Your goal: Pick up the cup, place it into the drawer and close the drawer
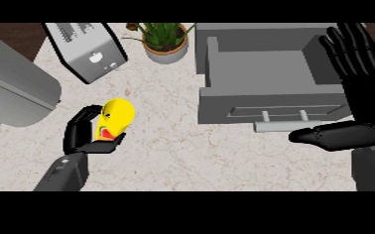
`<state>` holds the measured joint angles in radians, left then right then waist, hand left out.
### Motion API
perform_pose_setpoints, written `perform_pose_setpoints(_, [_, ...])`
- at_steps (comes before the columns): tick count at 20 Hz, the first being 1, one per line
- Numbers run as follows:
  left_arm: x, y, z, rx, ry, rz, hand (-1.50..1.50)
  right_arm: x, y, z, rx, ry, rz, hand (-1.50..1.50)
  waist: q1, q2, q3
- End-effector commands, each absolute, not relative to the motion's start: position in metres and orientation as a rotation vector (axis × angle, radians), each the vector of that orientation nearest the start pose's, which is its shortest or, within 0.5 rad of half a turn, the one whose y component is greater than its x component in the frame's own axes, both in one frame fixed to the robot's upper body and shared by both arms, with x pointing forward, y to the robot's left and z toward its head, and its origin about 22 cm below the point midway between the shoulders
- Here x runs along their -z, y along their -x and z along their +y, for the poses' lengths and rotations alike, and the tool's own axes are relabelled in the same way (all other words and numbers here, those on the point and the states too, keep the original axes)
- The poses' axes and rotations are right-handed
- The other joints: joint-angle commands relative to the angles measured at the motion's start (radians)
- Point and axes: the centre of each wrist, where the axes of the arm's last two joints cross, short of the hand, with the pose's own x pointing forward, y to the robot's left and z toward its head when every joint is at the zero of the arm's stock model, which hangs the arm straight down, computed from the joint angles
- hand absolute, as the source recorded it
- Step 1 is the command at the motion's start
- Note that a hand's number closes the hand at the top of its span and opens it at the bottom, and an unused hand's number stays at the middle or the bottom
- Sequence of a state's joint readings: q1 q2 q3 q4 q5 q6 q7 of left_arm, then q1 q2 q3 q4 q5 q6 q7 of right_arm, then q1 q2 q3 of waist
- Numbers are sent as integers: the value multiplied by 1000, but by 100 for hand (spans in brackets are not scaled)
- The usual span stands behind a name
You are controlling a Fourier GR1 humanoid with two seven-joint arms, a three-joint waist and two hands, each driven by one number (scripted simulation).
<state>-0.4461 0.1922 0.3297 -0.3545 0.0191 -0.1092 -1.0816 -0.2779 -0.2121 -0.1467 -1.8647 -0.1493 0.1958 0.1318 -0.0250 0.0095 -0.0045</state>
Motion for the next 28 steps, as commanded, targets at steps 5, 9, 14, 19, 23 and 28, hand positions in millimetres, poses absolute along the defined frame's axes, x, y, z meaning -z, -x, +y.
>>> perform_pose_setpoints(5, [89,-339,263,-168,75,-2125,150,-163,-277,-274,-274,-31,-1974,-150,12,-8,3])
perform_pose_setpoints(9, [65,-358,232,-63,177,-2128,150,-143,-265,-279,-279,-23,-1981,-150,22,-15,6])
perform_pose_setpoints(14, [9,-390,201,-15,268,-2148,150,-142,-256,-273,-280,-4,-1960,-150,28,-17,6])
perform_pose_setpoints(19, [-56,-411,145,82,299,-2161,150,-131,-278,-271,-263,-2,-1977,-150,32,-15,6])
perform_pose_setpoints(23, [-115,-423,118,114,295,-2152,150,-150,-273,-269,-258,4,-1972,-150,21,-14,5])
perform_pose_setpoints(28, [-161,-431,72,147,217,-2149,150,-130,-273,-271,-258,-1,-1998,-150,1,-7,5])
